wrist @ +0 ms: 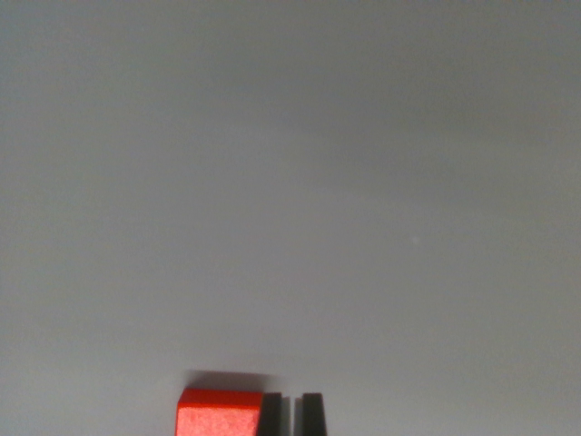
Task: Reach red block
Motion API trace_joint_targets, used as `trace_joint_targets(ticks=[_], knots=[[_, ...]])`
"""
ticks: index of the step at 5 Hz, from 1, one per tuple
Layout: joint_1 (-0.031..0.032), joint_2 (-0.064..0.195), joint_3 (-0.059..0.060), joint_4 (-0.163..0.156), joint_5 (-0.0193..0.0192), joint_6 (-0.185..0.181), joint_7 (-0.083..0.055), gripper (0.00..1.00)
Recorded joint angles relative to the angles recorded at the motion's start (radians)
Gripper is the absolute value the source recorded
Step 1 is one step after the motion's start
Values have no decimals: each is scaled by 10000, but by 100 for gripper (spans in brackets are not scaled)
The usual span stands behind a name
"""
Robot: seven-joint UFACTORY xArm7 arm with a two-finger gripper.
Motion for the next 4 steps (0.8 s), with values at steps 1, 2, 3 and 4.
trace_joint_targets(ticks=[1, 2, 3, 4], knots=[[66, 114, 57, -418, -4, -448, 84, 0], [66, 114, 57, -418, -4, -448, 84, 0], [132, 229, 114, -843, -8, -903, 169, 0], [132, 229, 114, -843, -8, -903, 169, 0]])
